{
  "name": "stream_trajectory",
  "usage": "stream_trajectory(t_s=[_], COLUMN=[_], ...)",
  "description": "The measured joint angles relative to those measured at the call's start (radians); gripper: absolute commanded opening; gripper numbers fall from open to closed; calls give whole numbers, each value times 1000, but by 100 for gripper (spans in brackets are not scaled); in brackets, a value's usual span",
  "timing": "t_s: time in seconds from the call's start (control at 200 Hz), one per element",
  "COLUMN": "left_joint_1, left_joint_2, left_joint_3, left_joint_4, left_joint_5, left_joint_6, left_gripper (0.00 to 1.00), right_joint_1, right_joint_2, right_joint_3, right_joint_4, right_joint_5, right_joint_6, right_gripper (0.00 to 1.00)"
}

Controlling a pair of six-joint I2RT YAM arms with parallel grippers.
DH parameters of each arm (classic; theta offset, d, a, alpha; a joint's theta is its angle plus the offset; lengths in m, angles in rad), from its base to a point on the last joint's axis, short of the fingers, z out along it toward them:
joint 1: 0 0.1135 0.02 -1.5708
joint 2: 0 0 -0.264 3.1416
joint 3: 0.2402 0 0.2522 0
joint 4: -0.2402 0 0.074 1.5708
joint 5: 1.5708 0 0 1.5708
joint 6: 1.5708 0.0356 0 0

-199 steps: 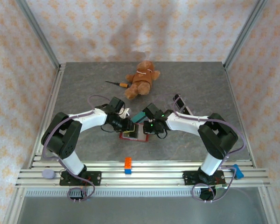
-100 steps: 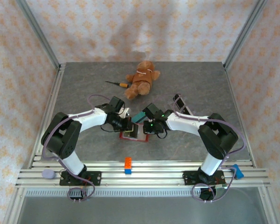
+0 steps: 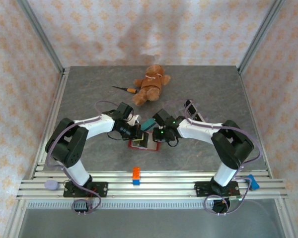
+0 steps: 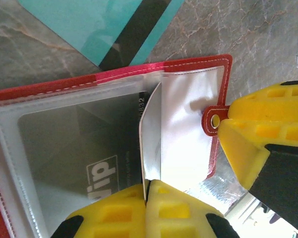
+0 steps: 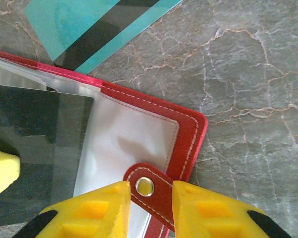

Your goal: Put the credit cards into the card holder

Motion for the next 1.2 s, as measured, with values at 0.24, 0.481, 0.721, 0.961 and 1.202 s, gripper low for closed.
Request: stream_trajectory(t_s=[0.24, 0.481, 0.721, 0.961, 1.202], left_joint_1=[0, 1, 7, 13, 40], left_joint_2=[9, 10, 17, 27, 31], left_joint_3=[-3, -5, -6, -7, -35], left_joint_4=[18, 18, 19, 23, 47], left_joint_5=[42, 50, 57, 79, 114], left_joint_6=[-8, -11, -11, -17, -35], left_gripper=[0, 0, 0, 0, 0], right_joint_1=[-5, -18, -49, -65, -75], right_joint_2=[-22, -23, -24, -2, 3], right_joint_3=[-17, -31, -68, -79, -88], right_joint_4=[6, 8, 55, 105, 135], right_joint_5=[0, 19, -8, -42, -60], right_joint_6=[0, 11, 38, 52, 58], right_gripper=[29, 36, 30, 19, 14])
